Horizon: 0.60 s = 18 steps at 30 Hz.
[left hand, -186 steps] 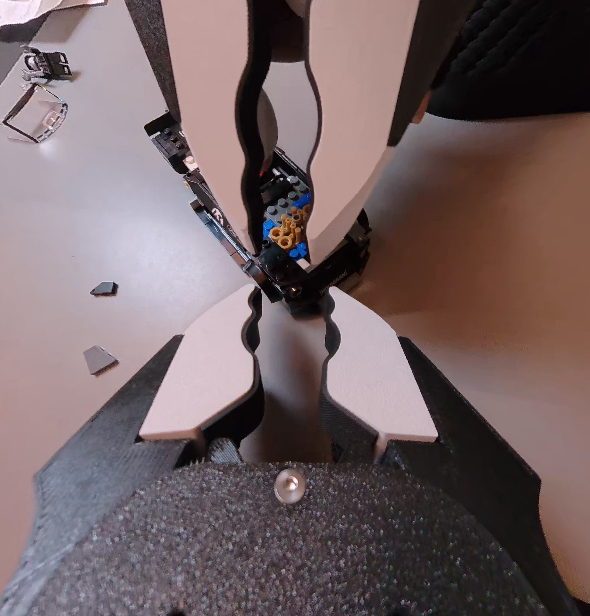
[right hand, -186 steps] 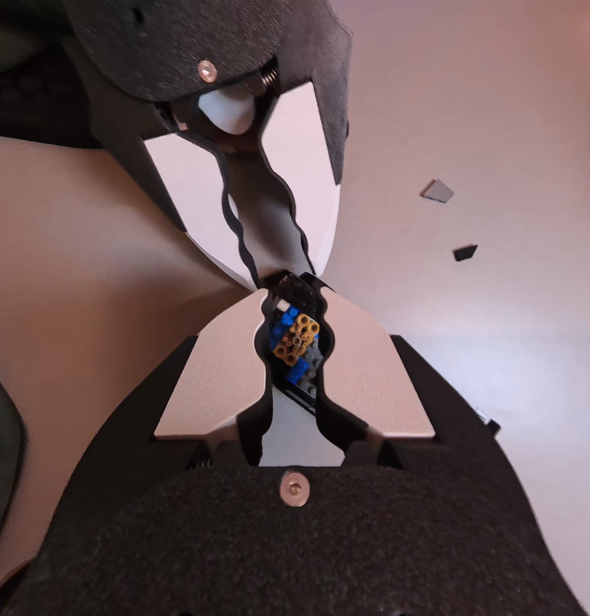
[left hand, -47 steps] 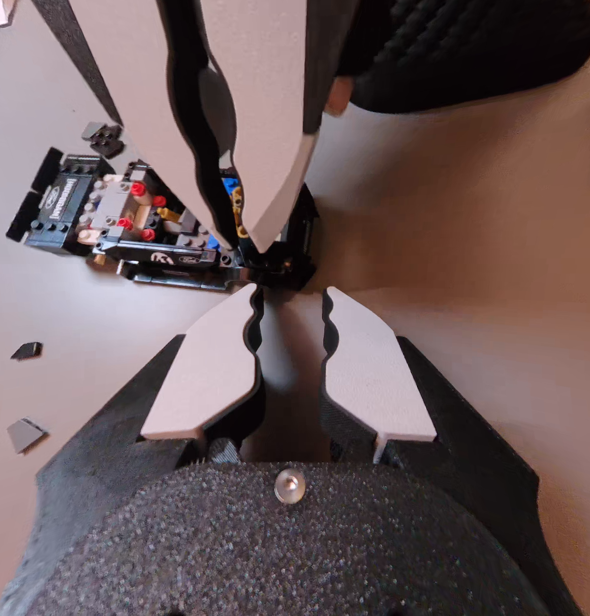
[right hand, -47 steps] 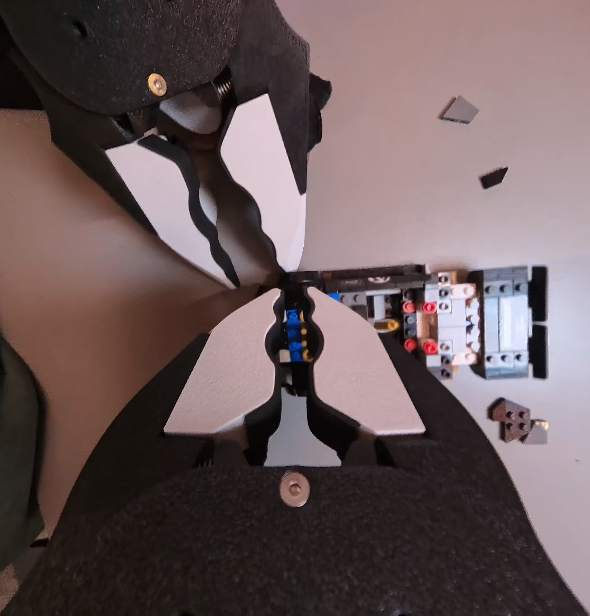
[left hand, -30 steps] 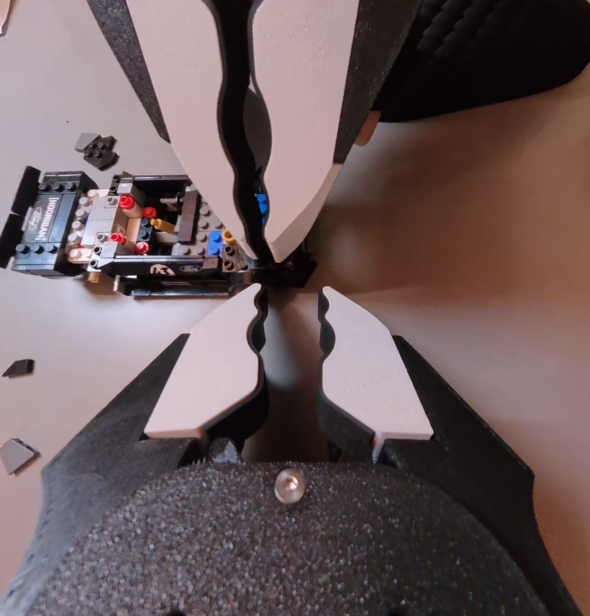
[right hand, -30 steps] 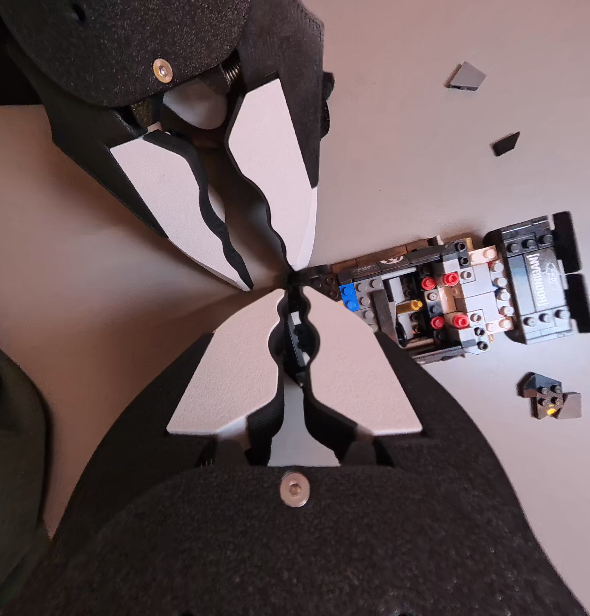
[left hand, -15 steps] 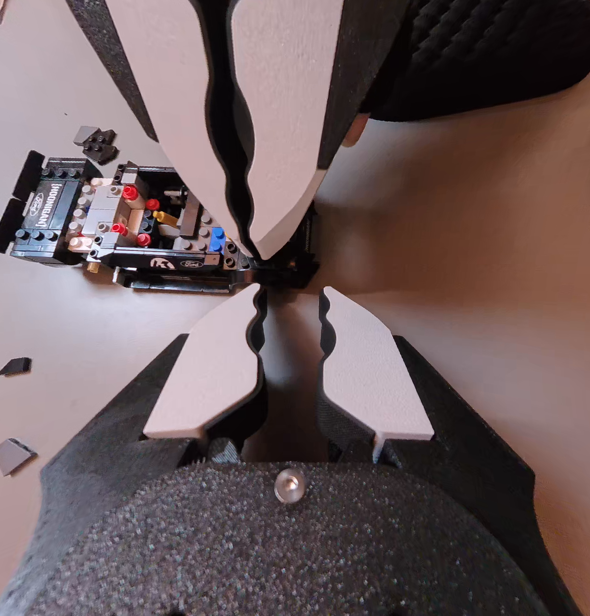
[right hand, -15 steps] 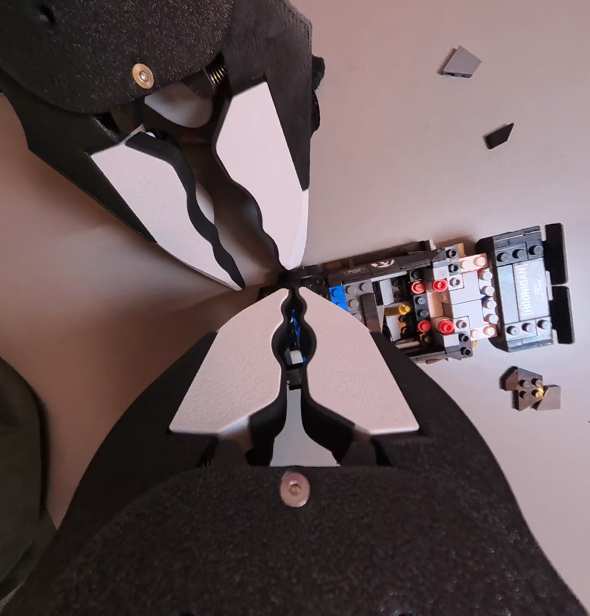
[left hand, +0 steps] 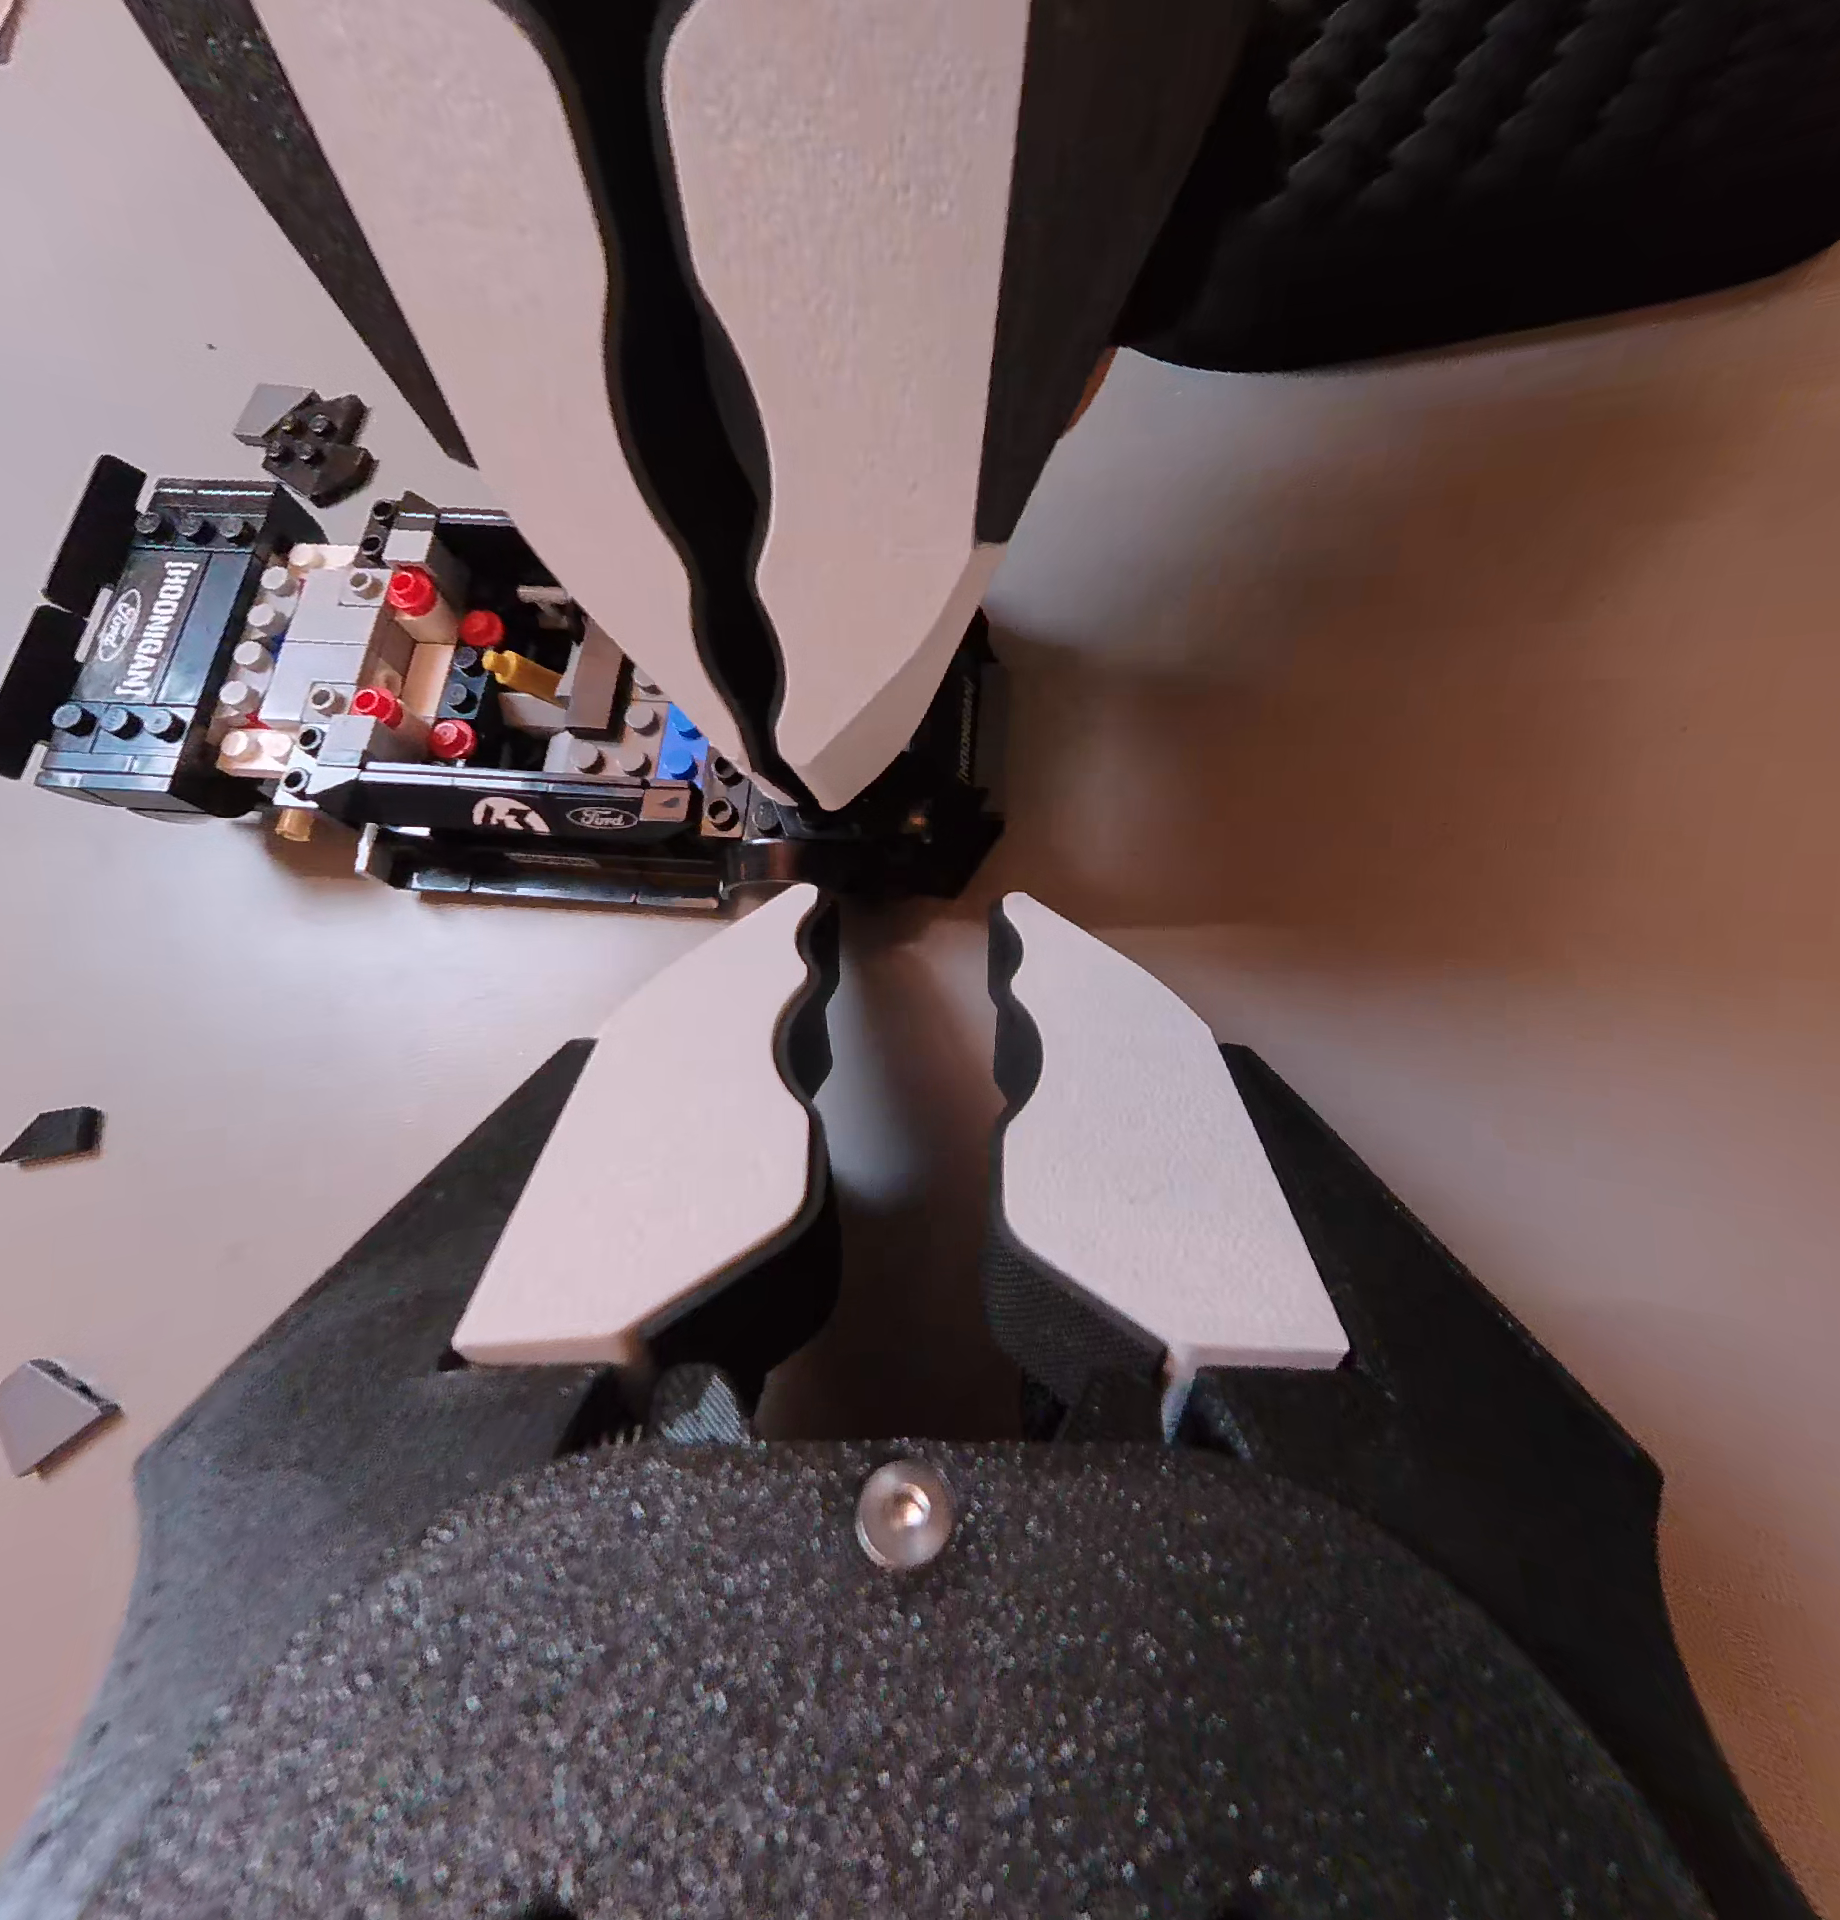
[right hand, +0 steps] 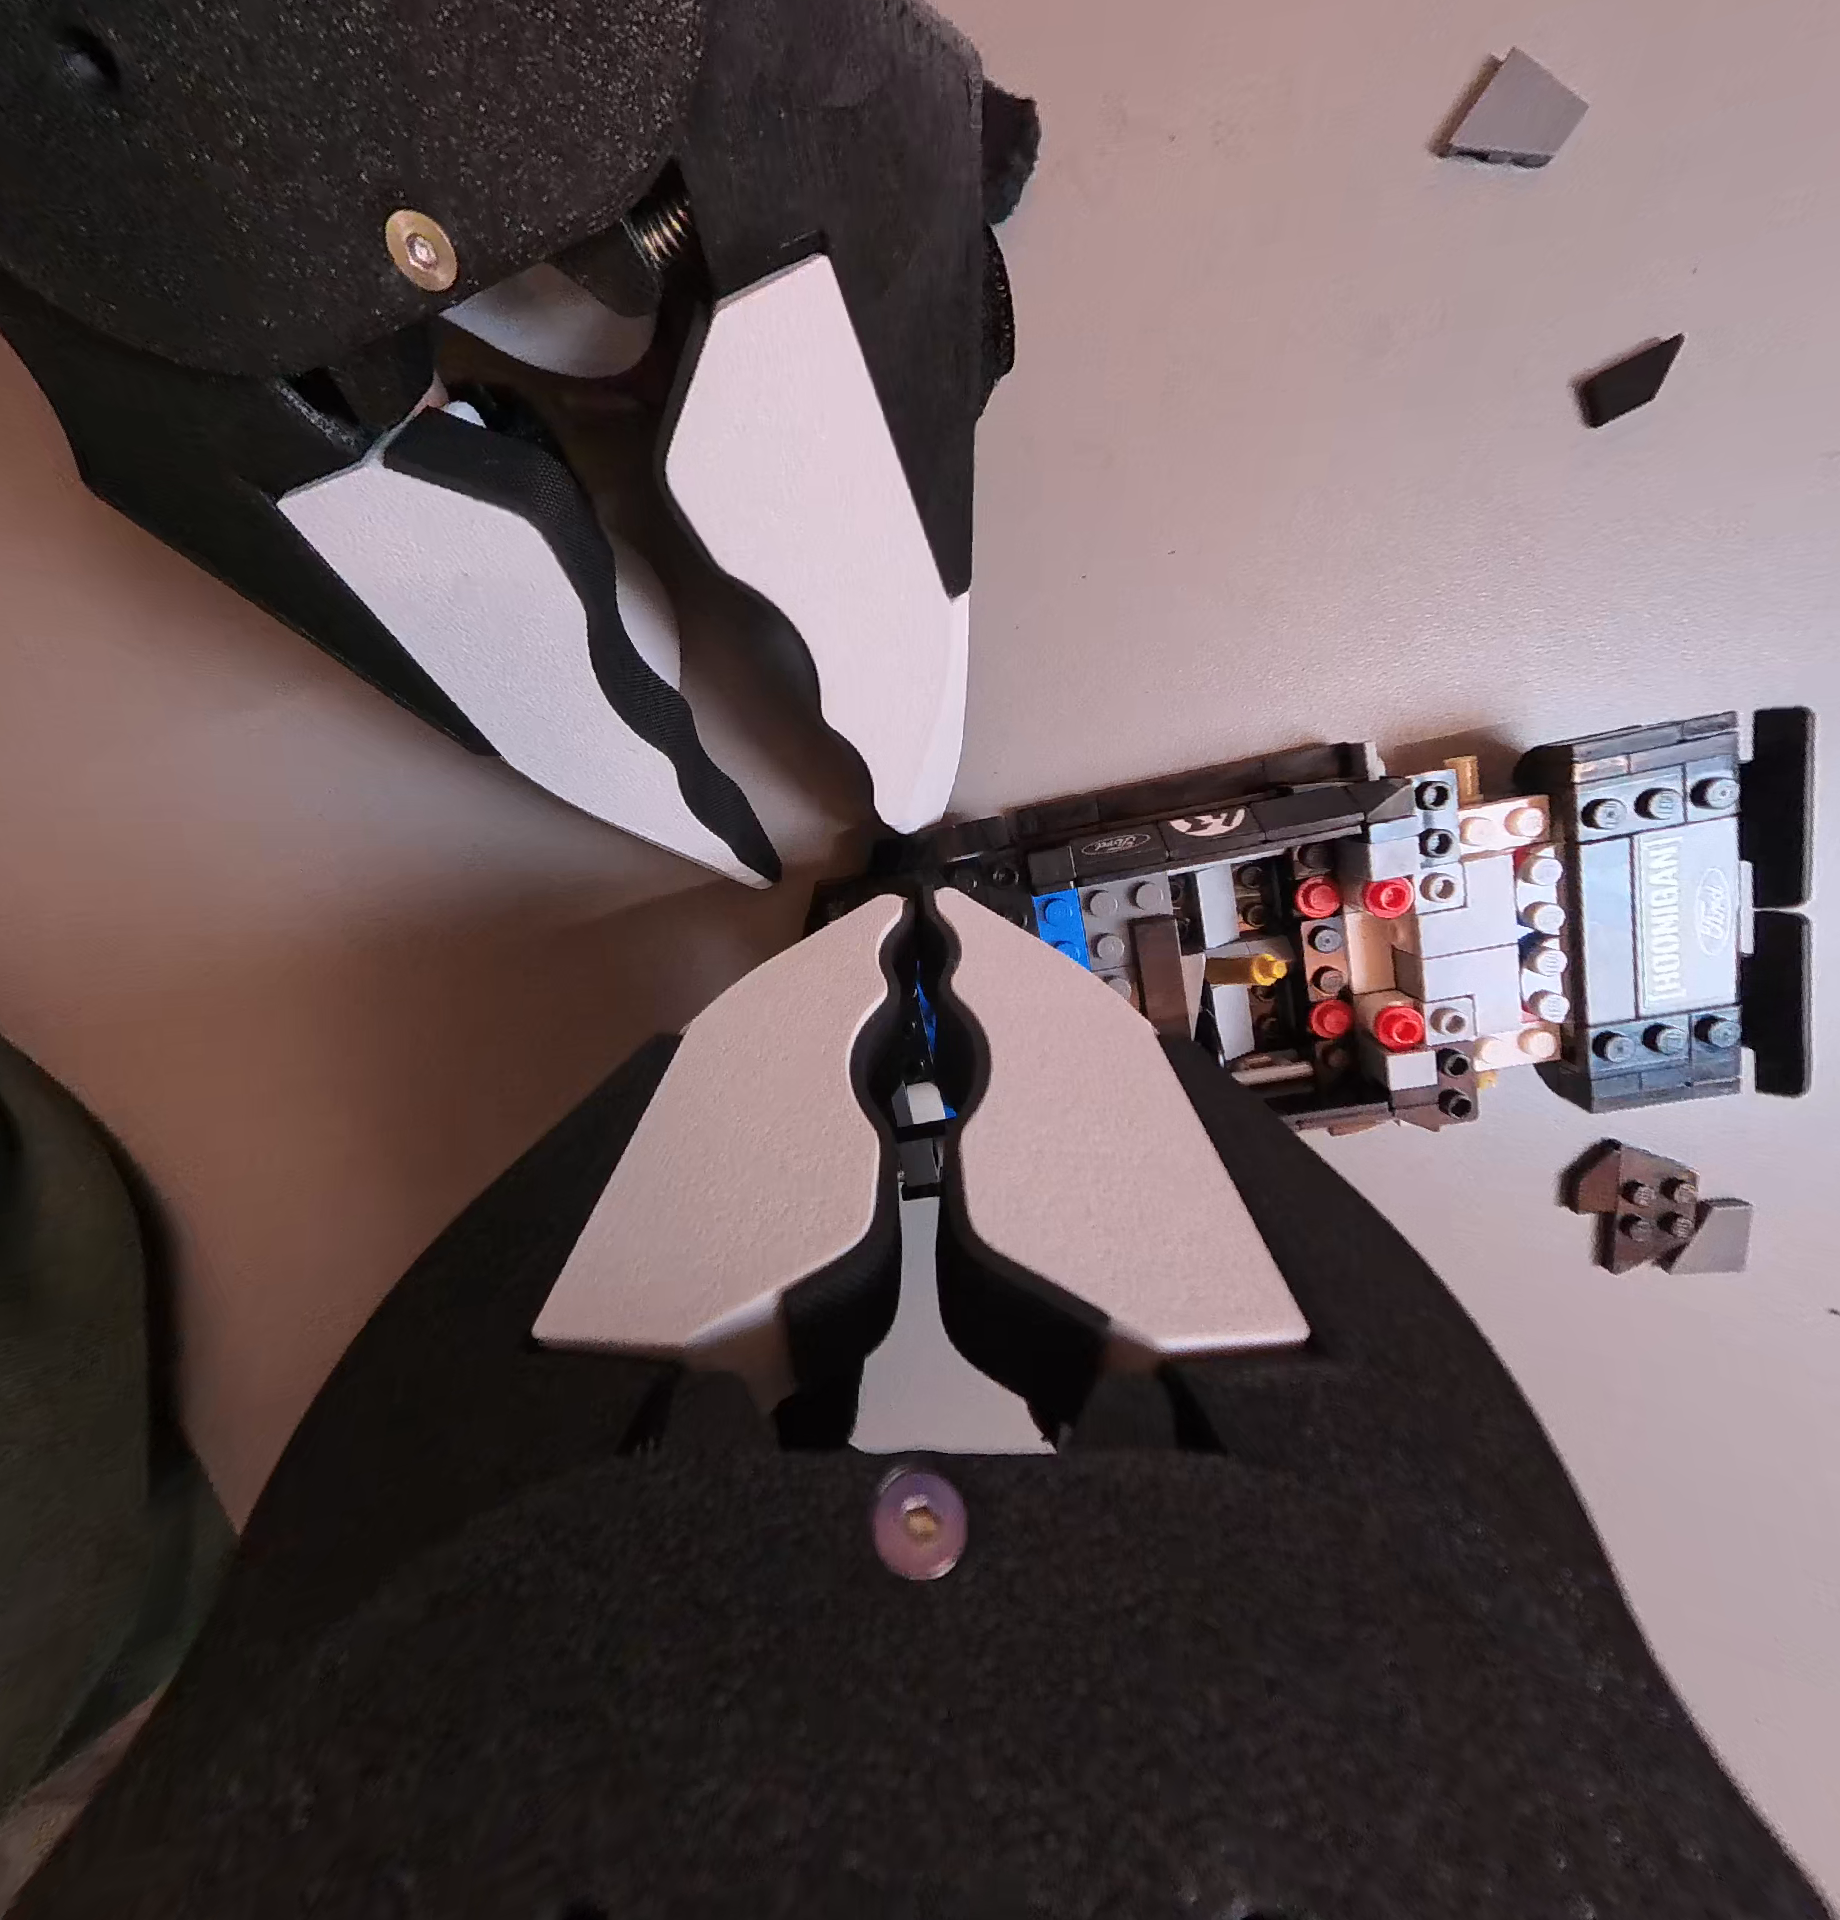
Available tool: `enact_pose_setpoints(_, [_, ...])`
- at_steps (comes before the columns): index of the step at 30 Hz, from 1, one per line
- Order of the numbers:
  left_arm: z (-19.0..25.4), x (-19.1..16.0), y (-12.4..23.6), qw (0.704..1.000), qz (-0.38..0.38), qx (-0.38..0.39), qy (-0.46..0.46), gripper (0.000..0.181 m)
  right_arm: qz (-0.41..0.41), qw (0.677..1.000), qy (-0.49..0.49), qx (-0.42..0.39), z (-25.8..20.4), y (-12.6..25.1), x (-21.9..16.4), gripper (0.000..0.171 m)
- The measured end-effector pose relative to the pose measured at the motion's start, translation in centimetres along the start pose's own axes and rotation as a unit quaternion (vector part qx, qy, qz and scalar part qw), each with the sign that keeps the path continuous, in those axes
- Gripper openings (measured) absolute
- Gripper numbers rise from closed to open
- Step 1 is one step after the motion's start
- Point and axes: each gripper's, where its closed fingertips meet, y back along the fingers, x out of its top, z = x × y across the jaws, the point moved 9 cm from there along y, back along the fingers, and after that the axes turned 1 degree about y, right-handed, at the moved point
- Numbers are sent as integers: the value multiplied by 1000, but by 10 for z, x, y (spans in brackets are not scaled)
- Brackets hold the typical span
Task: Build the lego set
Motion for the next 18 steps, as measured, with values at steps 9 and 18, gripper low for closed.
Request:
enact_pose_setpoints(9, [-1, 0, -1, 1000, 0, -2, 3, 27, 13, 1000, -8, 2, 0, 0, -2, 0])
enact_pose_setpoints(18, [-1, 0, 0, 1000, 1, -2, 3, 28, 32, 999, -20, 2, 0, 0, -5, 0])
